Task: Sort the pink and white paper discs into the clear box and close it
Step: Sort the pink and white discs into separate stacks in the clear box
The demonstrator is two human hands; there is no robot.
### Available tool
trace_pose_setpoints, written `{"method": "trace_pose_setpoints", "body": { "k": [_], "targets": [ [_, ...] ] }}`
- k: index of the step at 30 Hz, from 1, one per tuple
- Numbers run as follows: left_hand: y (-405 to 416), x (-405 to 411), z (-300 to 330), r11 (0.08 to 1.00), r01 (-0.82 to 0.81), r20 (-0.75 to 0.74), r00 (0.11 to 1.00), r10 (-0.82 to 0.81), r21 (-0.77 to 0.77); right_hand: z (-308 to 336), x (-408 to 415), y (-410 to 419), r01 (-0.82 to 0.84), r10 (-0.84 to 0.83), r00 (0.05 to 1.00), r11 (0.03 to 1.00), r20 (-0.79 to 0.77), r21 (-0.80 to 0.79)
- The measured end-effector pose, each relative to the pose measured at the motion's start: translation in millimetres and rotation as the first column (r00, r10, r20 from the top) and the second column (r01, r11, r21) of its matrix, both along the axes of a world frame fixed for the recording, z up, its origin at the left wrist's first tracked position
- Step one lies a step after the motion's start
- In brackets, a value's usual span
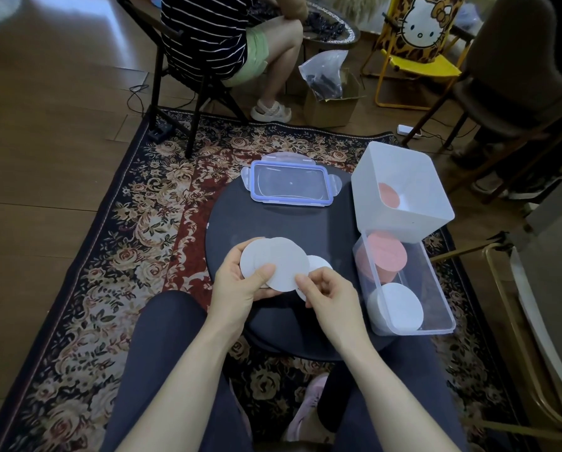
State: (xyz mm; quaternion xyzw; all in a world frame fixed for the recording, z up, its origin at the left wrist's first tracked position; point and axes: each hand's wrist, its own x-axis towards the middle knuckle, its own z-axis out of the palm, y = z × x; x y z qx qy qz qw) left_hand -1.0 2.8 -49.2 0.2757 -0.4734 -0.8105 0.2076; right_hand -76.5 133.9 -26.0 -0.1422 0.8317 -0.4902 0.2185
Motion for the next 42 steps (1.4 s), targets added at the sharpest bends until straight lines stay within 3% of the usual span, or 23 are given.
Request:
{"method": "trace_pose_setpoints", "body": {
  "k": [3, 5, 8, 11, 13, 19, 28, 34, 39, 42],
  "targets": [
    [0, 0, 0, 1.0, -0.006, -0.012, 1.0, 0.006, 0.006, -1, 2, 0, 0.073, -0.073, 0.997, 0.996, -0.007, -0.048],
    [1, 0, -1, 0.999, -0.034, -0.021, 0.999, 0.034, 0.024, -2, 1, 4, 0.12, -0.119, 0.985, 0.993, -0.127, 0.001],
    [0, -3, -3, 0.993, -0.089, -0.022, 0.996, 0.091, 0.075, -1, -4, 11, 0.115, -0.071, 0.961, 0.981, -0.266, 0.156],
    [0, -5, -5, 0.983, -0.13, -0.013, 0.991, 0.133, 0.131, -3, -7, 10, 0.061, 0.057, 0.962, 0.91, -0.267, 0.411],
    [-1, -5, -4, 0.981, -0.135, -0.012, 0.99, 0.138, 0.141, -4, -7, 8, 0.054, 0.078, 0.959, 0.892, -0.271, 0.449],
    [-1, -4, -4, 0.984, -0.114, -0.023, 0.993, 0.118, 0.136, -2, -7, 5, 0.116, -0.035, 0.969, 0.939, -0.245, 0.323],
    [-1, -3, -2, 0.984, -0.107, -0.006, 0.994, 0.109, 0.145, -6, -13, 6, 0.155, -0.154, 0.982, 0.988, -0.113, 0.006],
    [0, -4, 2, 0.996, -0.035, 0.022, 0.999, 0.034, 0.076, -8, -7, 11, 0.066, -0.048, 0.992, 0.985, 0.113, -0.163],
    [16, 4, 12, 0.991, 0.118, 0.01, 0.993, -0.119, 0.061, -6, 4, 15, 0.064, -0.042, 0.992, 0.978, 0.116, -0.196],
    [32, 10, 11, 0.987, 0.13, 0.038, 0.991, -0.127, -0.097, -5, 10, 19, 0.011, 0.007, 0.996, 0.978, 0.088, -0.208]
  ]
}}
